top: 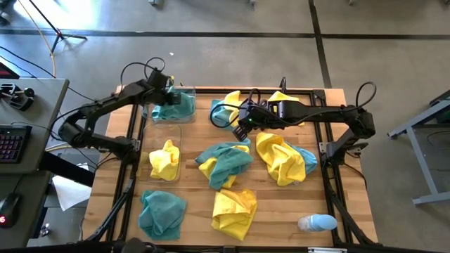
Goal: Sort microfiber towel by color & place in baskets
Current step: Put the blue microfiber cloth into the top transparent bin
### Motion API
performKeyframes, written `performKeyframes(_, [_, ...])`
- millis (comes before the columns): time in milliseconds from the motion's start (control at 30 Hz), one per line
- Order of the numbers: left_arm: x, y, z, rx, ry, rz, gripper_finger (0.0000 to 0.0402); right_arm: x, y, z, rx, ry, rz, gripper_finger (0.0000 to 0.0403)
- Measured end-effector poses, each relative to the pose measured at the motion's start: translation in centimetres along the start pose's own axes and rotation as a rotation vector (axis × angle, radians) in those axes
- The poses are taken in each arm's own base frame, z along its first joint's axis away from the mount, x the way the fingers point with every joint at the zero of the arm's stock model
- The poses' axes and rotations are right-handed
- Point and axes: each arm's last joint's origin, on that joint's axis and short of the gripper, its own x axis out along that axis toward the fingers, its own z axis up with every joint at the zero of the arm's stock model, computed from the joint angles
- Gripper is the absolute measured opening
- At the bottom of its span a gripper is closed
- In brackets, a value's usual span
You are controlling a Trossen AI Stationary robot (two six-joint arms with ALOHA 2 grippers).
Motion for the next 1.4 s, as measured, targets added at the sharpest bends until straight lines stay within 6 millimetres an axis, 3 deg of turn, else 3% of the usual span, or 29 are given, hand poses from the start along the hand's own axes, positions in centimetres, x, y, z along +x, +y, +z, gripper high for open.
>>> performKeyframes(300, [-5.9, -0.9, 2.4, 0.032, -0.125, -0.062, 0.0168, 0.0, 0.0, 0.0, -0.016, 0.0, 0.0, 0.0115])
performKeyframes(433, [-6.4, -0.9, 2.4, 0.01, -0.119, -0.067, 0.0168, 0.0, 0.0, 0.0, -0.017, 0.0, 0.0, 0.0115])
performKeyframes(567, [-4.7, -0.9, 2.1, 0.015, -0.013, -0.01, 0.0157, 0.0, 0.0, 0.0, -0.018, 0.0, 0.0, 0.0115])
performKeyframes(833, [1.1, -1.2, 1.8, 0.027, 0.178, 0.085, 0.0111, 0.0, 0.0, 0.0, 0.01, 0.0, 0.001, 0.0115])
performKeyframes(1067, [5.4, -1.1, 1.0, 0.039, 0.32, 0.143, 0.0095, -0.3, 0.6, -0.4, 0.084, 0.003, 0.016, 0.0115])
performKeyframes(1233, [7.1, -1.1, 0.7, 0.084, 0.356, 0.157, 0.0095, -0.7, 1.4, -1.3, 0.111, 0.02, -0.012, 0.0115])
performKeyframes(1400, [7.0, -1.1, 0.7, 0.094, 0.354, 0.154, 0.0095, -1.3, 1.6, -3.3, 0.166, 0.071, -0.166, 0.0115])
